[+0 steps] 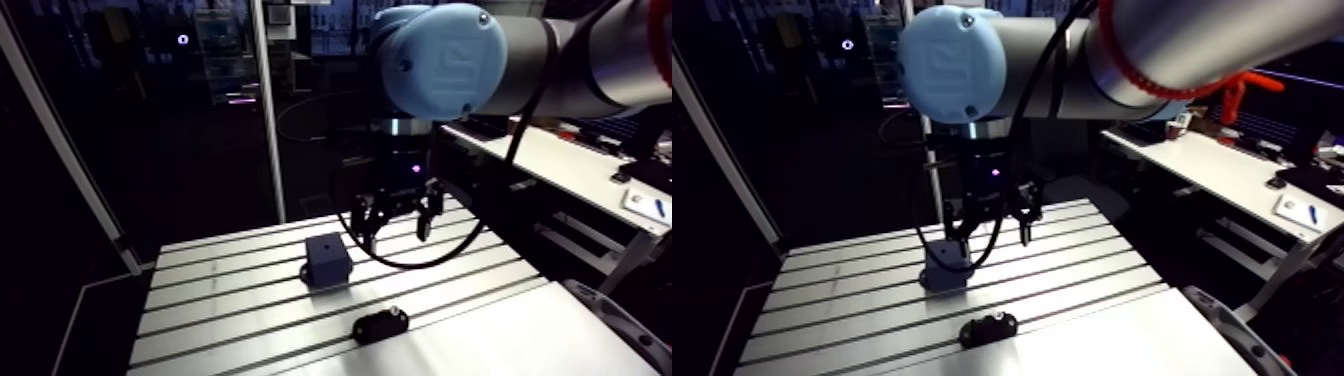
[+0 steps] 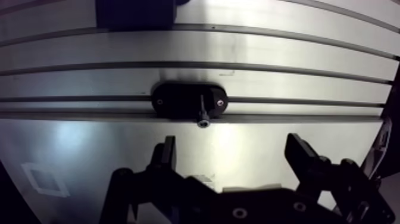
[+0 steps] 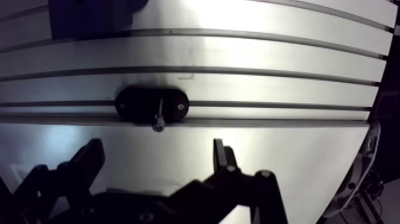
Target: Pick up the M10 bolt and insert it into the hole until fully seated.
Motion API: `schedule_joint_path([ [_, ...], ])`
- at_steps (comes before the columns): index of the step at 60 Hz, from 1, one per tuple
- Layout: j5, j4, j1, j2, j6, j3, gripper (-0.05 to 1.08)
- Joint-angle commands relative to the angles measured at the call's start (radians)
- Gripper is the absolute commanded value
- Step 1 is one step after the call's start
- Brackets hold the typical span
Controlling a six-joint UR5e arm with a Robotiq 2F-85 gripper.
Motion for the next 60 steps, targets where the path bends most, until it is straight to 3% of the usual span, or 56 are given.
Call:
schedule_joint_path([
  [1, 0.007, -0.02, -0.021, 0.014, -0.002, 0.025, 0.01],
  [10, 0.025, -0.023, -0.028, 0.022, -0.024, 0.037, 0.01],
  [14, 0.047, -0.056, -0.034, 0.022, -0.039, 0.055, 0.01],
  [45, 0.062, -0.199, -0.041, 0.016, -0.071, 0.144, 0.01],
  [60, 0.086, -0.26, -0.04, 0.007, -0.078, 0.198, 0.01],
])
